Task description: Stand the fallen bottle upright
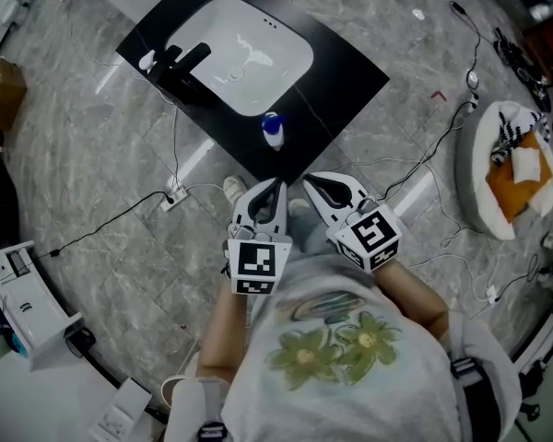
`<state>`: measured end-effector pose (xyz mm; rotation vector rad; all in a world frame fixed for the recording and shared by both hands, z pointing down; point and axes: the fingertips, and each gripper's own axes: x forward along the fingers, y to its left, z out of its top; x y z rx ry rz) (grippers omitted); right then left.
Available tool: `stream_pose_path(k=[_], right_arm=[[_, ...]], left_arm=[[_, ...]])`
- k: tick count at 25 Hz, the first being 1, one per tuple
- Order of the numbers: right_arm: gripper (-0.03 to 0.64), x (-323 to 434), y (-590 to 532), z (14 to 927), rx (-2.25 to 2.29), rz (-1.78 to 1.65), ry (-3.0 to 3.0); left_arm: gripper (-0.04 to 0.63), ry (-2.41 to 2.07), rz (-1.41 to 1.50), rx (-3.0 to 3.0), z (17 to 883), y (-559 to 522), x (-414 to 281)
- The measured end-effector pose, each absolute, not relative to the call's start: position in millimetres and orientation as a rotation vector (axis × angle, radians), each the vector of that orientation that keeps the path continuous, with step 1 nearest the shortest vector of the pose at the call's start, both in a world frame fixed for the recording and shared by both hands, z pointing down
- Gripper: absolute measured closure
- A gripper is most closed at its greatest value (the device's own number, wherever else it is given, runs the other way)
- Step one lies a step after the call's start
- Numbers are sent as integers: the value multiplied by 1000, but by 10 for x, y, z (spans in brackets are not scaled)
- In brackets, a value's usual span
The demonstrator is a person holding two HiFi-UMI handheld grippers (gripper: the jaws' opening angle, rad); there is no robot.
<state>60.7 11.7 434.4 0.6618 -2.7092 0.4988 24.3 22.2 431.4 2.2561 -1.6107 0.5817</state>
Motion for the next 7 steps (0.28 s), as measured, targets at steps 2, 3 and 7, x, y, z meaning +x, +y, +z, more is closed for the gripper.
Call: stream_pose_path(k=[2, 3, 7], right_arm=[[575, 595, 119, 4348, 658, 497, -2710], [575, 592, 116, 4354, 658, 496, -2709], [575, 605, 110, 4369, 663, 497, -2702]], left_arm=[[577, -1614, 576, 2248, 4324, 225, 227], [577, -1615, 575, 2246, 4326, 222, 223], [577, -1619, 576, 2247, 4318, 216, 227]])
